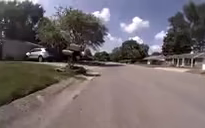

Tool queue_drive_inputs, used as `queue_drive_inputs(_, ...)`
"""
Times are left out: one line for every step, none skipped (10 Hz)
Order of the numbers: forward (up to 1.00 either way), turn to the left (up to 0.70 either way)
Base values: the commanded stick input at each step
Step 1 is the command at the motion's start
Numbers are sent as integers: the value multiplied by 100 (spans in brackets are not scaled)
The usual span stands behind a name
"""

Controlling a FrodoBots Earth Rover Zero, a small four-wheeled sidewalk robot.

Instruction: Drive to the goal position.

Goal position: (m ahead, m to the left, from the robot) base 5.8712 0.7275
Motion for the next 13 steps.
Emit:
queue_drive_inputs(100,0)
queue_drive_inputs(100,0)
queue_drive_inputs(100,0)
queue_drive_inputs(100,0)
queue_drive_inputs(100,0)
queue_drive_inputs(100,0)
queue_drive_inputs(100,0)
queue_drive_inputs(100,0)
queue_drive_inputs(100,0)
queue_drive_inputs(100,0)
queue_drive_inputs(100,0)
queue_drive_inputs(100,0)
queue_drive_inputs(100,0)
